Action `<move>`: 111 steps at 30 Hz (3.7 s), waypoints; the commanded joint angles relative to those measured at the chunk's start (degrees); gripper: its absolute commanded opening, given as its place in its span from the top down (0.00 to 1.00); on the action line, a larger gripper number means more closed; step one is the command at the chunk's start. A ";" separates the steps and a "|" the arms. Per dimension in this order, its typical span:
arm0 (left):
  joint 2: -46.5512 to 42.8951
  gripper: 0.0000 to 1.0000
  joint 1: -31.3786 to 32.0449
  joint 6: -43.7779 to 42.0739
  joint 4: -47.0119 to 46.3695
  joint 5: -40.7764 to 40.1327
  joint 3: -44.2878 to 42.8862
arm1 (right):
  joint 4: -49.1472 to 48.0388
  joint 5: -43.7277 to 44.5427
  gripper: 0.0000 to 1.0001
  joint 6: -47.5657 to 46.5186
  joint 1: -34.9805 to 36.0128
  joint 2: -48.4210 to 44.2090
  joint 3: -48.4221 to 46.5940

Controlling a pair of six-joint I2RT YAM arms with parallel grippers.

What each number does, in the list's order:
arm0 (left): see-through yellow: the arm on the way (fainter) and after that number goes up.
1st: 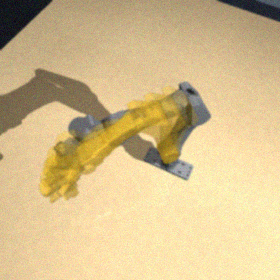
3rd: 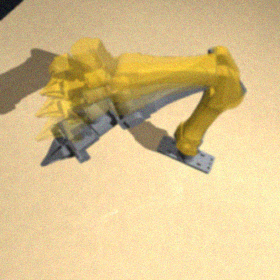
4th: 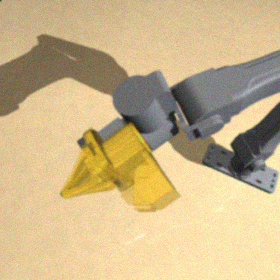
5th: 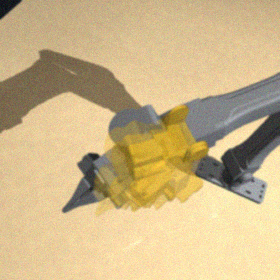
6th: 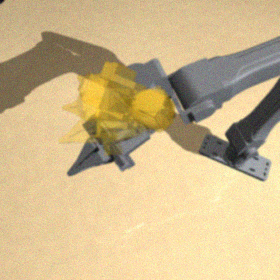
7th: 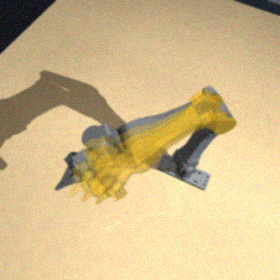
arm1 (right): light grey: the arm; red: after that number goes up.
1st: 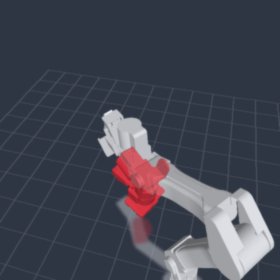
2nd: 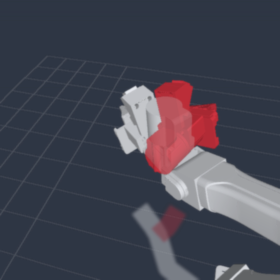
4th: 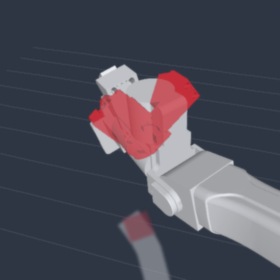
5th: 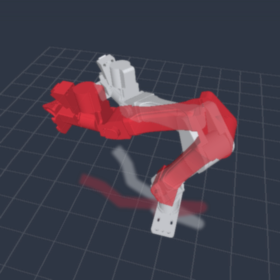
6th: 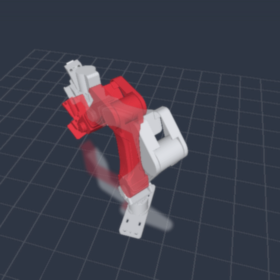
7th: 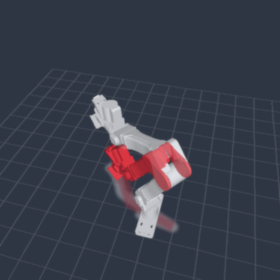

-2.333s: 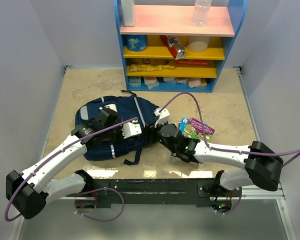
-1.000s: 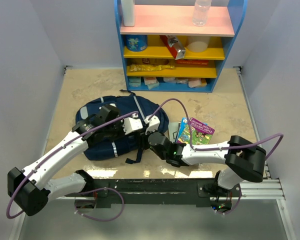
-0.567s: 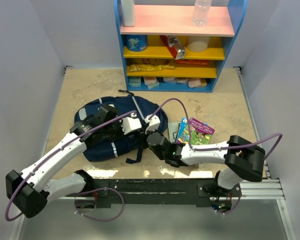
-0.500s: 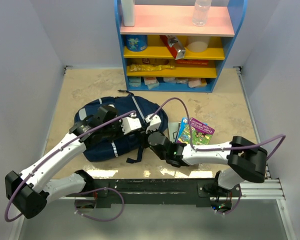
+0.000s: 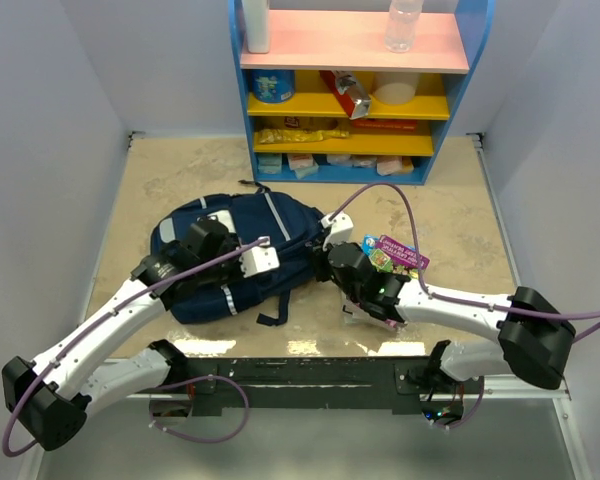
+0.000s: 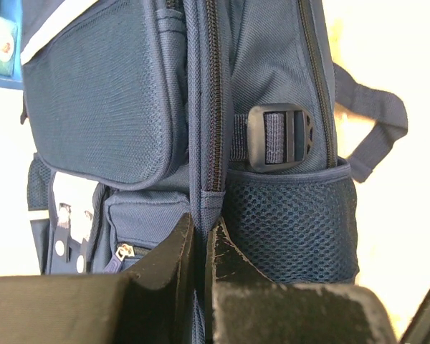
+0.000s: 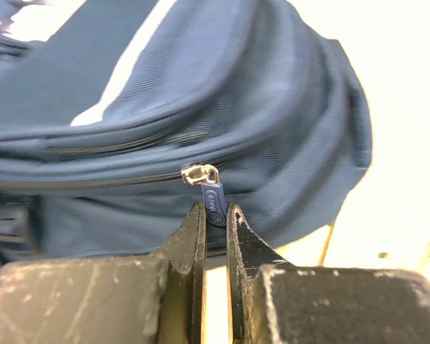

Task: Pack the student bag
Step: Zip the student bag at the center of the board.

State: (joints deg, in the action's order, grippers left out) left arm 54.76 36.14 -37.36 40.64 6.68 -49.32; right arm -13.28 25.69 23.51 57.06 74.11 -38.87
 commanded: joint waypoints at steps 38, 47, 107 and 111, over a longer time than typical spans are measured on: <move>13.00 0.00 -5.21 -2.71 -3.02 25.31 -4.30 | 5.89 -8.03 1.00 -0.13 -1.95 -1.16 -3.76; 18.27 0.00 -1.52 1.06 -13.22 17.77 -3.24 | 5.98 -8.47 1.00 1.19 -1.95 -1.68 -3.49; -2.03 1.00 8.07 -28.54 14.72 20.74 9.68 | 0.09 -14.44 1.00 -3.64 -13.11 25.29 -25.90; -2.03 1.00 8.07 -34.08 18.15 22.50 9.59 | 0.71 -14.62 1.00 -4.43 -13.37 27.14 -30.02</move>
State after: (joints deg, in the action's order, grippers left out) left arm 52.75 43.13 -62.65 47.16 17.45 -40.12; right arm -6.50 7.62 21.56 45.69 100.66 -62.26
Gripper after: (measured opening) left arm 0.165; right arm 0.060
